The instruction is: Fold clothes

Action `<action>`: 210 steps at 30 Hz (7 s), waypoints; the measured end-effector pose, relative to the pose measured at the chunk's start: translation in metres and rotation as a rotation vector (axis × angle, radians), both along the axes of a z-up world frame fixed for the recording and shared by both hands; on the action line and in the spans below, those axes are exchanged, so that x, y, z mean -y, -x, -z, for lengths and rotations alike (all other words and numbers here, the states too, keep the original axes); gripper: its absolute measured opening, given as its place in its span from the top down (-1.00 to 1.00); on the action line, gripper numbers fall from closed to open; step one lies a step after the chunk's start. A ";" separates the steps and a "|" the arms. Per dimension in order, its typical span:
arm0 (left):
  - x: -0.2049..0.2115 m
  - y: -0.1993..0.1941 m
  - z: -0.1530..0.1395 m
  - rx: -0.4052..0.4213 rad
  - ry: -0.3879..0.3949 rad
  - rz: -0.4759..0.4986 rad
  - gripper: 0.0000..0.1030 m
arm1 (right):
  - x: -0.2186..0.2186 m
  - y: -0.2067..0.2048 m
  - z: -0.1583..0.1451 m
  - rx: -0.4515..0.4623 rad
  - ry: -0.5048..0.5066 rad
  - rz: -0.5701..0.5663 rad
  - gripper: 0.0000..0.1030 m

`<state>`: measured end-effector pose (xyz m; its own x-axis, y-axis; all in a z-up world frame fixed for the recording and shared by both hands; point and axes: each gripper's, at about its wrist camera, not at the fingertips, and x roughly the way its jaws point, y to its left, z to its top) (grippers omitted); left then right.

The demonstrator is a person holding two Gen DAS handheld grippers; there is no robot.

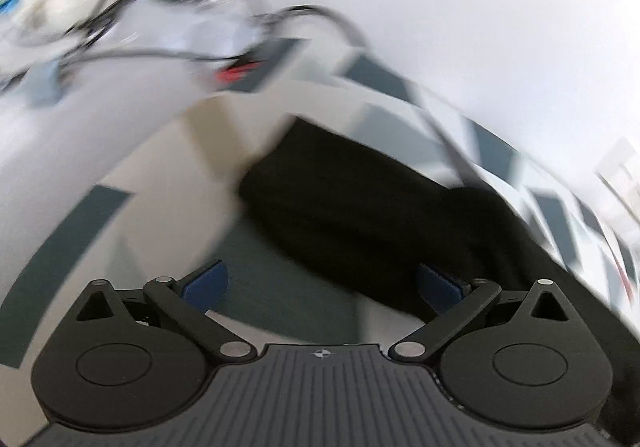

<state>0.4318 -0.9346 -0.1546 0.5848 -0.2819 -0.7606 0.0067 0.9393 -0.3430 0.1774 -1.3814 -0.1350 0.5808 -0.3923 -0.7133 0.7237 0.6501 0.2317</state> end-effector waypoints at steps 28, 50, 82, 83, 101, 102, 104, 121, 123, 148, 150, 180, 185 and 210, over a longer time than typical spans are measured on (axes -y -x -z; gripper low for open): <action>-0.057 0.053 0.005 0.018 -0.005 -0.074 0.81 | -0.117 -0.043 0.014 -0.301 0.048 -0.347 -0.99; -0.014 0.065 -0.018 0.189 -0.201 0.549 -0.53 | -0.154 -0.084 -0.020 -0.191 0.275 -0.515 -0.64; 0.000 0.034 -0.022 0.060 -0.074 0.630 0.78 | -0.123 -0.103 0.002 -0.056 0.149 -0.472 0.83; -0.002 0.036 -0.027 0.090 -0.093 0.627 0.82 | -0.120 -0.101 -0.002 -0.044 0.147 -0.460 0.85; -0.052 0.124 -0.161 0.329 -0.182 0.732 0.89 | -0.091 0.026 -0.099 0.529 0.018 -0.398 0.94; -0.054 0.124 -0.168 0.313 -0.174 0.759 0.89 | -0.092 0.035 -0.103 0.555 0.019 -0.398 0.94; -0.052 0.123 -0.176 0.294 -0.164 0.798 0.89 | -0.092 0.043 -0.107 0.579 0.019 -0.392 0.94; 0.031 -0.018 -0.062 0.193 -0.484 0.568 -0.49 | -0.089 -0.110 -0.031 0.221 0.118 -0.273 0.00; 0.015 -0.013 -0.063 0.138 -0.379 0.553 -0.49 | -0.093 -0.093 -0.036 0.229 0.123 -0.320 -0.01; -0.021 0.007 0.003 -0.283 0.334 0.108 -0.17 | -0.107 -0.023 0.006 0.073 0.026 -0.386 0.85; -0.026 0.006 0.005 -0.248 0.295 0.034 -0.05 | -0.105 -0.021 0.005 0.077 0.022 -0.376 0.86; -0.046 0.011 -0.084 0.119 0.390 0.053 0.92 | -0.094 -0.017 -0.064 0.180 0.040 -0.406 0.88; -0.060 0.033 -0.075 0.120 0.335 0.054 0.92 | -0.095 -0.006 -0.052 0.113 -0.075 -0.448 0.88; -0.037 0.016 -0.024 -0.043 0.353 -0.024 0.95 | -0.106 -0.013 -0.004 -0.046 -0.070 -0.388 0.90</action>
